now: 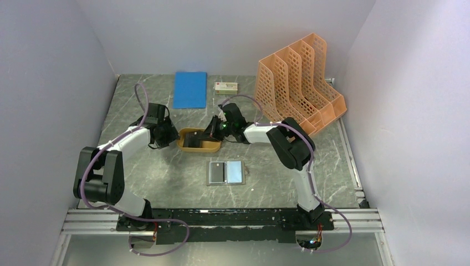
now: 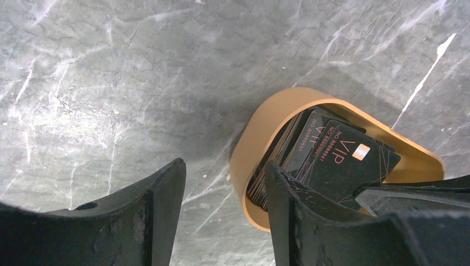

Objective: Put the credit cards into the card holder
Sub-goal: Pick up the credit card from the storage box.

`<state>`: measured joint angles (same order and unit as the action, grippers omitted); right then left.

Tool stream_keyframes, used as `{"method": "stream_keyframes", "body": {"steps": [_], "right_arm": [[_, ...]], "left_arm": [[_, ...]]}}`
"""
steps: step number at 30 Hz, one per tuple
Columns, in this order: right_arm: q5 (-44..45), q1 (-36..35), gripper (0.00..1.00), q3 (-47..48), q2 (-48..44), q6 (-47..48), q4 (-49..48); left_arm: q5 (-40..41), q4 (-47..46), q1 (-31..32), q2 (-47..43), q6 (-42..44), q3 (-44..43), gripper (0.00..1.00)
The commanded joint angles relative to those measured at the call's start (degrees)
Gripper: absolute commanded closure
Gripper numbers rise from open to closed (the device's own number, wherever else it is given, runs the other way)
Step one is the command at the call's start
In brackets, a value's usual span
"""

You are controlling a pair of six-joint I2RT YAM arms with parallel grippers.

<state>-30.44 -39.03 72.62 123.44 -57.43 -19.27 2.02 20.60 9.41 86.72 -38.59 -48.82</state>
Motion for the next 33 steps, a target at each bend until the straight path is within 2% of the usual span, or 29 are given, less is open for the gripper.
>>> {"method": "stream_keyframes", "body": {"steps": [1,14,20,25,28,33], "right_arm": [[0.0,0.3,1.00,-1.6,-3.6,-0.1,0.5],[3.1,0.3,1.00,-1.6,-11.1,-0.9,8.3],[3.9,1.2,1.00,-2.9,-18.2,-11.1,17.3],[1.3,3.0,1.00,-11.0,-27.7,-23.9,15.4],[0.5,3.1,1.00,-12.0,-31.5,-26.2,17.3],[2.4,3.1,1.00,-11.6,-36.3,-23.4,21.0]], "left_arm": [[-1.5,-1.3,-0.8,-2.0,0.0,-0.1,0.40],[3.9,2.7,-0.8,-8.2,0.0,-1.4,0.39],[9.8,7.6,-0.8,-15.7,-1.4,-1.9,0.37],[12.6,10.4,-0.2,-24.0,-0.6,-0.8,0.35],[13.5,11.8,1.3,-28.8,1.0,0.1,0.33],[12.9,13.0,5.3,-34.2,2.2,2.8,0.33]]}}
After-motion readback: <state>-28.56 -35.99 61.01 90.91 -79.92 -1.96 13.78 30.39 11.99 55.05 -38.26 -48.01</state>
